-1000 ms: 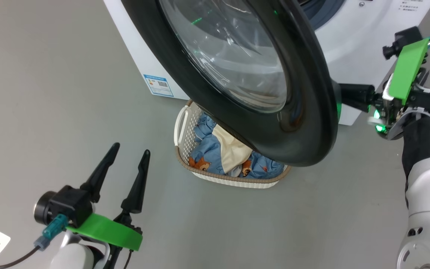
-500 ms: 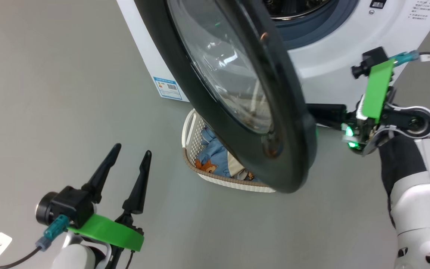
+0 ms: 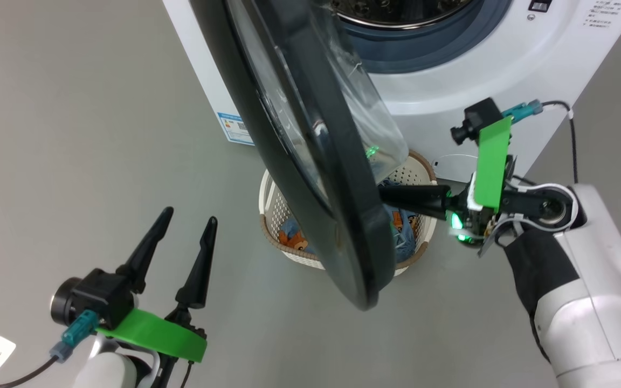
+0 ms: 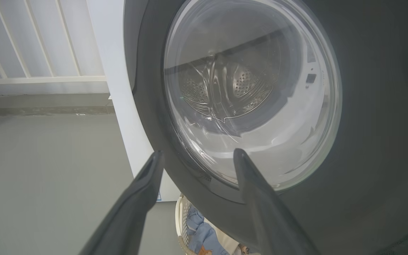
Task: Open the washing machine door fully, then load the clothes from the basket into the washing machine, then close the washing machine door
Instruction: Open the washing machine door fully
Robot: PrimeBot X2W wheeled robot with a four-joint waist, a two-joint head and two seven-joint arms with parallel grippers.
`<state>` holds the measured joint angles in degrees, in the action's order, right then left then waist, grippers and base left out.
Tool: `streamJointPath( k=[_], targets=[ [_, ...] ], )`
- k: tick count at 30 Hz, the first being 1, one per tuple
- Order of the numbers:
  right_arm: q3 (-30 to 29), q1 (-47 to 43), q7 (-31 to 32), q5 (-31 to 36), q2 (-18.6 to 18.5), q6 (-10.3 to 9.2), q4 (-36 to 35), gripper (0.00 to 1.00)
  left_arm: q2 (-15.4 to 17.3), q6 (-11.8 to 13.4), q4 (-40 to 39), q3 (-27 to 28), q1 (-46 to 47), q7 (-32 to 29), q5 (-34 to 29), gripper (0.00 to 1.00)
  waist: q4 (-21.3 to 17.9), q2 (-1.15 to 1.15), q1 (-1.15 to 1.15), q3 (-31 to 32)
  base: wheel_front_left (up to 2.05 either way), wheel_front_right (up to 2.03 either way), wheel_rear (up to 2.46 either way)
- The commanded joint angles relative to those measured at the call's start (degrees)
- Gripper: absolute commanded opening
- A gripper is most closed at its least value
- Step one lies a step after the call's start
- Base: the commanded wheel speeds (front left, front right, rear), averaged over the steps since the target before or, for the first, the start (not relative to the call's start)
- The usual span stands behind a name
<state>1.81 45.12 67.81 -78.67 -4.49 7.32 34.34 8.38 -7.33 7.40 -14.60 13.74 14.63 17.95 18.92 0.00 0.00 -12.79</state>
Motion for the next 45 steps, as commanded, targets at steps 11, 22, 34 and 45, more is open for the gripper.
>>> streamJointPath(
  k=[11,22,34,45],
  targets=[
    [8.15,-7.09,-1.97,-4.98,1.61,0.17,-7.38,0.00,1.34,-0.15,-1.44,2.55,-0.23,0.37,0.02,1.00,-0.78,0.00,0.00,0.76,0.00,0.00,0.00],
    [12.61,-11.34,-7.21,-8.39,1.61,0.17,-10.72,0.00,1.54,-0.15,-1.18,2.94,-0.68,0.37,0.04,1.00,-1.26,0.00,0.00,2.00,0.00,0.00,0.00],
    [6.84,-16.85,-11.98,-8.60,1.49,0.17,-13.67,0.00,2.09,-0.15,-0.62,3.95,-2.71,0.37,-0.13,1.00,-2.82,0.00,0.00,5.30,0.00,0.00,0.00],
    [2.54,-25.32,-16.70,-7.11,0.85,0.17,-19.23,0.00,2.86,-0.15,-1.04,4.79,-5.57,0.37,-0.39,1.00,-6.29,0.00,0.00,8.09,0.00,0.00,0.00]
  ],
)
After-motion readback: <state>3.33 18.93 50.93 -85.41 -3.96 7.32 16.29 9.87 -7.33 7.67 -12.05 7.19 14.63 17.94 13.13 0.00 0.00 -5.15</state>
